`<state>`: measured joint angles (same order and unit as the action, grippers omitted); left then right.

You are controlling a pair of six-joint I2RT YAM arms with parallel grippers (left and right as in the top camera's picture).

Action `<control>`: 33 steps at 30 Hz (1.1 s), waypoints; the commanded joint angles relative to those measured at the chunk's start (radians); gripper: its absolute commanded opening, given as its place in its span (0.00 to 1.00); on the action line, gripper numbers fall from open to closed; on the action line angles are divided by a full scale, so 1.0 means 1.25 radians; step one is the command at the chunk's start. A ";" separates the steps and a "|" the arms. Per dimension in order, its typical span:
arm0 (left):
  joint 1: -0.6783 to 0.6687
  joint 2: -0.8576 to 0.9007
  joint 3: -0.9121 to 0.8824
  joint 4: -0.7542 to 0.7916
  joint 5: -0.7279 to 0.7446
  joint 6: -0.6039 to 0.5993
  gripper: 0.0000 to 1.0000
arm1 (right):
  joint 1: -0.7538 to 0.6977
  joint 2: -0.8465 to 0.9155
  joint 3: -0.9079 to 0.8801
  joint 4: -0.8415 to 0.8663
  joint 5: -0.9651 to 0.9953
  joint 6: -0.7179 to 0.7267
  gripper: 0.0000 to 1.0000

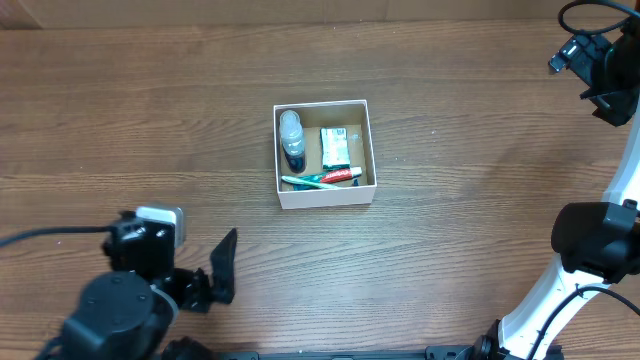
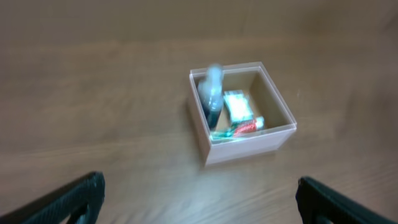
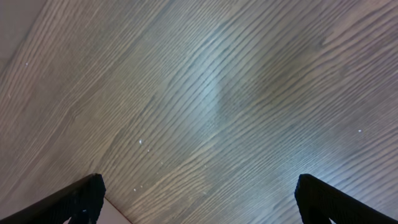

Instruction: Pack container

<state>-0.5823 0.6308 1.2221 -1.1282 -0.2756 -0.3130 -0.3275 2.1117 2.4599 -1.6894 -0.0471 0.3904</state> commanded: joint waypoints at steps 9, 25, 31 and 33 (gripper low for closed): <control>-0.001 -0.009 -0.563 0.653 0.254 -0.056 1.00 | -0.001 -0.022 0.011 0.003 0.001 -0.004 1.00; 0.027 0.130 -0.626 0.688 0.044 -0.011 1.00 | -0.001 -0.022 0.011 0.003 0.001 -0.004 1.00; 0.243 -0.039 -0.810 0.918 0.309 0.080 1.00 | -0.001 -0.022 0.011 0.003 0.001 -0.004 1.00; 0.308 -0.114 -0.854 0.934 0.341 0.081 1.00 | -0.001 -0.022 0.011 0.003 0.001 -0.004 1.00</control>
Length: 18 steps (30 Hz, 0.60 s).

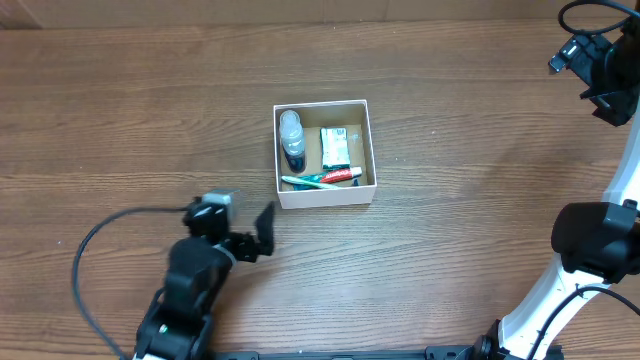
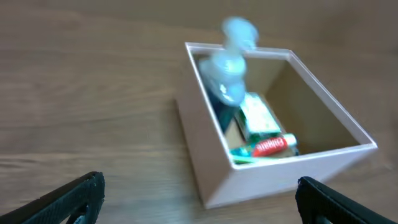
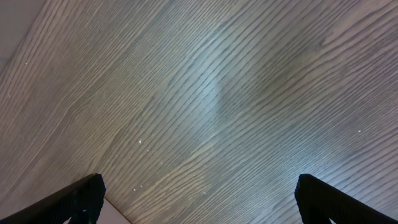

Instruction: Pack container

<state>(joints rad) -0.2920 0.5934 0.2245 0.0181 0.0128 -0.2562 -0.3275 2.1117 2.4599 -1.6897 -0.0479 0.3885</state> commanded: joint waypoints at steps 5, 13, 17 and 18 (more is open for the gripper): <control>0.175 -0.233 -0.133 0.010 0.145 0.035 1.00 | -0.001 -0.022 0.011 0.004 0.001 -0.002 1.00; 0.239 -0.332 -0.176 -0.056 0.150 0.121 1.00 | -0.001 -0.022 0.011 0.004 0.001 -0.002 1.00; 0.254 -0.359 -0.176 -0.062 0.150 0.188 1.00 | -0.001 -0.022 0.011 0.004 0.001 -0.002 1.00; 0.256 -0.365 -0.176 -0.062 0.147 0.188 1.00 | -0.001 -0.022 0.011 0.004 0.001 -0.002 1.00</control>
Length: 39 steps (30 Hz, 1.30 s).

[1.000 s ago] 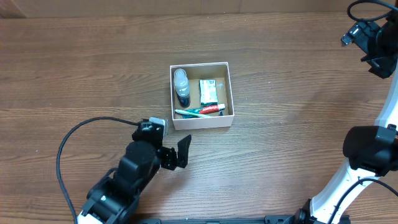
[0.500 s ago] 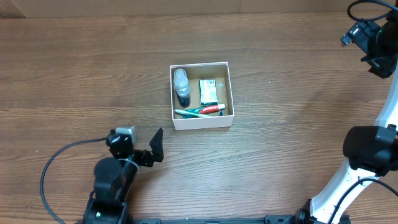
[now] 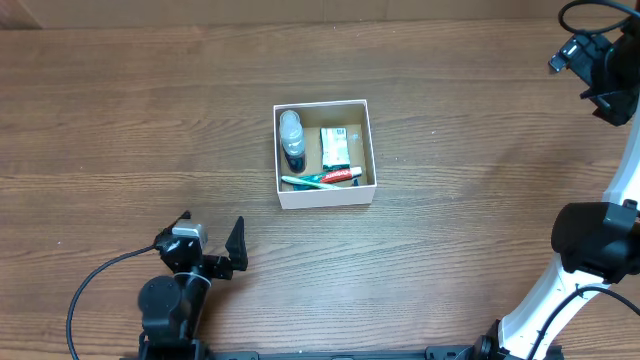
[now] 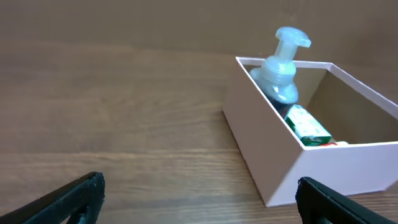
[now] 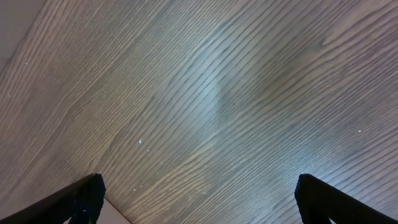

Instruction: Pack container

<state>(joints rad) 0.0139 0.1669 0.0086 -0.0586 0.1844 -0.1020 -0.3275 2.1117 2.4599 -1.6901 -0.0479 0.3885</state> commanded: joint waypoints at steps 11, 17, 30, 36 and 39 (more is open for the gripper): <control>0.011 -0.131 -0.003 0.002 0.009 0.064 1.00 | -0.001 -0.022 0.011 0.004 0.001 -0.002 1.00; 0.017 -0.131 -0.003 0.002 0.010 0.064 1.00 | -0.001 -0.022 0.011 0.004 0.001 -0.002 1.00; 0.053 -0.131 -0.003 0.002 0.009 0.064 1.00 | 0.026 -0.067 0.012 0.004 0.001 -0.002 1.00; 0.053 -0.131 -0.003 0.002 0.009 0.064 1.00 | 0.162 -0.289 0.011 0.004 0.001 -0.002 1.00; 0.053 -0.131 -0.003 0.002 0.009 0.064 1.00 | 0.269 -0.414 0.011 0.004 0.001 -0.002 1.00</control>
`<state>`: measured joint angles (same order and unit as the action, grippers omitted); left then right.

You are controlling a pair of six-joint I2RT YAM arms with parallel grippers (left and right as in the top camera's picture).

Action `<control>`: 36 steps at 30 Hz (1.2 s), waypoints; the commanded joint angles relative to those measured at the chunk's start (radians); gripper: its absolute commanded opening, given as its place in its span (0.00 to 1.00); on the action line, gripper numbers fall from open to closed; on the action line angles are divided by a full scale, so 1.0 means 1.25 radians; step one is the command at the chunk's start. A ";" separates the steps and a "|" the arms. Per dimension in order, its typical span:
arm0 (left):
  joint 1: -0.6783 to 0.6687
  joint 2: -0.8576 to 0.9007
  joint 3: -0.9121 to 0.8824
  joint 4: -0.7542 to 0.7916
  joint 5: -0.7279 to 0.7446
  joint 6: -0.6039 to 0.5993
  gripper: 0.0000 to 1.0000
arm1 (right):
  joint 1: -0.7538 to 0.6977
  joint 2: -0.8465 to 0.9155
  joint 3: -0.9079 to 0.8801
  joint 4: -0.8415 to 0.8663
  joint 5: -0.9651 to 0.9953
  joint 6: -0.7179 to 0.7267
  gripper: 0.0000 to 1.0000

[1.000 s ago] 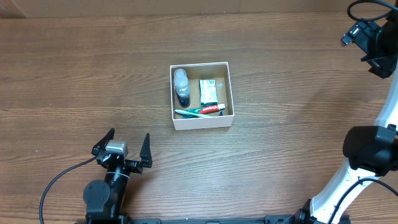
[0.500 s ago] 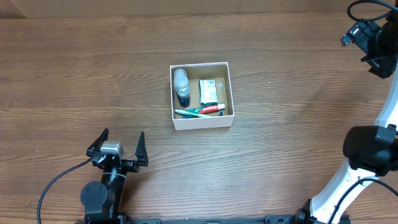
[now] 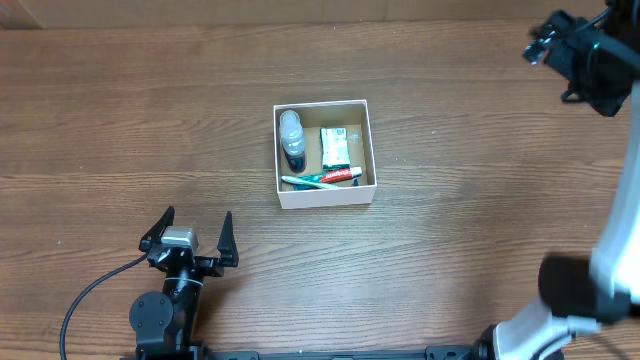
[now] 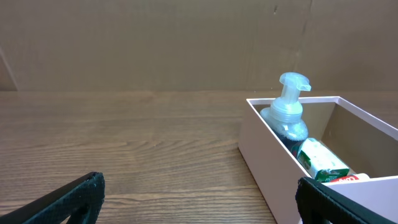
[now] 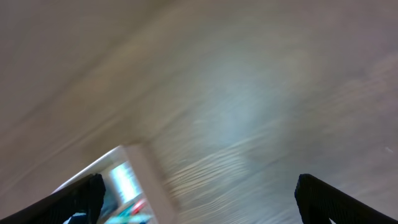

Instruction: Pack container

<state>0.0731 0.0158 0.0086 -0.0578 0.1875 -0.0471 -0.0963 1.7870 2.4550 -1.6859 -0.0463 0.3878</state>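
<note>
A white open box (image 3: 325,196) stands mid-table. Inside are a clear pump bottle (image 3: 291,138), a green-and-white packet (image 3: 335,146), a red tube (image 3: 342,174) and a teal toothbrush (image 3: 303,182). My left gripper (image 3: 196,220) is low at the table's front left, open and empty, well short of the box. Its wrist view looks level at the box wall (image 4: 273,165), the pump bottle (image 4: 290,112) and the packet (image 4: 323,158). My right gripper (image 3: 560,45) is high at the far right, open and empty. Its blurred wrist view catches the box corner (image 5: 146,177).
The brown wooden table (image 3: 480,250) lies around the box. A plain brown wall (image 4: 155,43) stands behind the table's far edge. The right arm's base and links (image 3: 590,250) stand along the right edge.
My left gripper has shifted a little left and toward the front and now looks level across the table. The right wrist has moved and turned; its blurred view now shows the box corner.
My left gripper was open at the front left, looking down on the packed box. Then it stood closer to the box's front left corner, then further back and lower. The right arm held still until now. The box contents have not changed.
</note>
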 commanded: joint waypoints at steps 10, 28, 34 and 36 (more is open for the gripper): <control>0.005 -0.010 -0.003 0.002 0.007 0.020 1.00 | 0.169 -0.649 -0.407 0.042 0.124 -0.017 1.00; 0.005 -0.010 -0.003 0.002 0.007 0.020 1.00 | 0.111 -1.329 -1.534 1.180 -0.071 -0.215 1.00; 0.005 -0.010 -0.003 0.002 0.007 0.020 1.00 | 0.107 -1.427 -1.747 1.347 -0.085 -0.211 1.00; 0.005 -0.010 -0.003 0.002 0.007 0.020 1.00 | 0.108 -1.427 -1.777 1.370 -0.088 -0.209 1.00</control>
<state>0.0731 0.0128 0.0082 -0.0566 0.1879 -0.0441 0.0402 0.0154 0.2832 -0.0074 -0.1352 0.1295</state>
